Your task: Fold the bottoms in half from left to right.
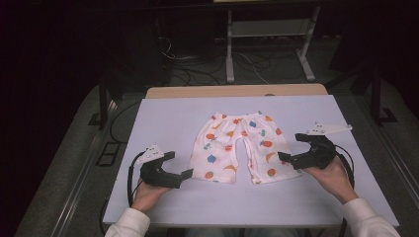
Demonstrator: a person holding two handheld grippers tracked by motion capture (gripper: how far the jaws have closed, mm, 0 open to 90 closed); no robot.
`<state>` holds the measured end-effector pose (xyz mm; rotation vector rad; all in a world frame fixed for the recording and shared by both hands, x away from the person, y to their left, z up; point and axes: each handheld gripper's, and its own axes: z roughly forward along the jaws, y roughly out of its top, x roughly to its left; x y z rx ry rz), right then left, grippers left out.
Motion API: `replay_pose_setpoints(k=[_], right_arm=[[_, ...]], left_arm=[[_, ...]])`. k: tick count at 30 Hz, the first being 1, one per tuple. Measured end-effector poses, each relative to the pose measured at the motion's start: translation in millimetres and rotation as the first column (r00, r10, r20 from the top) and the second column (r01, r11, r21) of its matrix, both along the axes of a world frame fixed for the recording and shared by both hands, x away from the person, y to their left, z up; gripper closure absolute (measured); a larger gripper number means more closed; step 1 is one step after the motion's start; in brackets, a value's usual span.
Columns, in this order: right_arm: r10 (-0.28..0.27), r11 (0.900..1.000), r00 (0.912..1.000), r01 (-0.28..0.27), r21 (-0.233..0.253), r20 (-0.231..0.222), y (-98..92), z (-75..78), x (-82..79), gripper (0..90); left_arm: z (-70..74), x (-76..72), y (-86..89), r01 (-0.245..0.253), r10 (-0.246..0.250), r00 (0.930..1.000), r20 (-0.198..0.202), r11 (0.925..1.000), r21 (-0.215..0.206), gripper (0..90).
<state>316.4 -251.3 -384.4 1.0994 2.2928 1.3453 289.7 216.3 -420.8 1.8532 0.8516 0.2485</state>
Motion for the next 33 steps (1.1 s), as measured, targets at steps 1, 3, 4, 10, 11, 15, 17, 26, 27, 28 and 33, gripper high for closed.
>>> replay_pose_setpoints(k=[1,3,4,10,11,15,17,26,27,28,33], right_arm=[[0.0,1.0,1.0,0.0,0.0,0.0,0.0,0.0,0.0,0.0],[0.001,1.0,1.0,-0.001,-0.006,-0.004,1.7,-0.2,3.3,0.0],[0.002,1.0,1.0,-0.002,-0.011,-0.007,2.6,-0.4,4.8,0.0],[0.002,1.0,0.9999,-0.002,-0.02,-0.012,6.8,-0.1,14.3,0.0],[0.001,1.0,0.9999,-0.001,-0.022,-0.012,7.5,0.2,15.3,0.0],[0.004,1.0,0.9999,-0.004,-0.027,-0.012,9.7,0.9,18.8,0.0],[0.005,1.0,0.9999,-0.006,-0.024,-0.016,11.3,1.3,20.9,0.0],[0.017,0.999,0.9997,-0.017,-0.032,-0.016,20.0,4.7,32.3,0.0],[0.019,0.999,0.9997,-0.019,-0.031,-0.017,21.0,5.0,33.6,0.0],[0.019,0.999,0.9997,-0.019,-0.031,-0.017,21.0,5.0,33.6,0.0],[0.027,0.998,0.9995,-0.028,-0.047,-0.018,27.7,7.8,42.1,0.0]], left_arm=[[0.0,0.0,-0.1,0.0,0.0,1.0,0.0,1.0,0.0,0.0],[0.0,-0.1,-0.1,0.0,0.0,1.0,0.0,1.0,-0.001,0.0],[0.0,-0.1,-0.1,0.001,-0.001,1.0,-0.001,1.0,-0.001,0.0],[-0.1,-0.1,-0.1,0.001,-0.001,1.0,-0.002,1.0,0.0,0.0],[-0.1,-0.1,-0.1,0.001,-0.001,1.0,-0.002,1.0,0.0,0.0],[-0.1,-0.3,-0.2,0.001,-0.001,1.0,-0.003,1.0,0.0,0.0],[-0.2,-0.1,-0.3,0.001,-0.001,1.0,-0.003,1.0,0.0,0.0],[-0.2,-0.2,-0.2,0.002,-0.002,1.0,-0.003,1.0,0.001,0.0],[-0.2,-0.2,-0.2,0.002,-0.002,1.0,-0.003,1.0,0.001,0.0],[-0.2,-0.3,-0.2,0.002,-0.002,1.0,-0.003,1.0,0.001,0.0],[-0.4,-0.2,-0.1,0.004,-0.004,1.0,-0.004,1.0,0.004,0.0]])
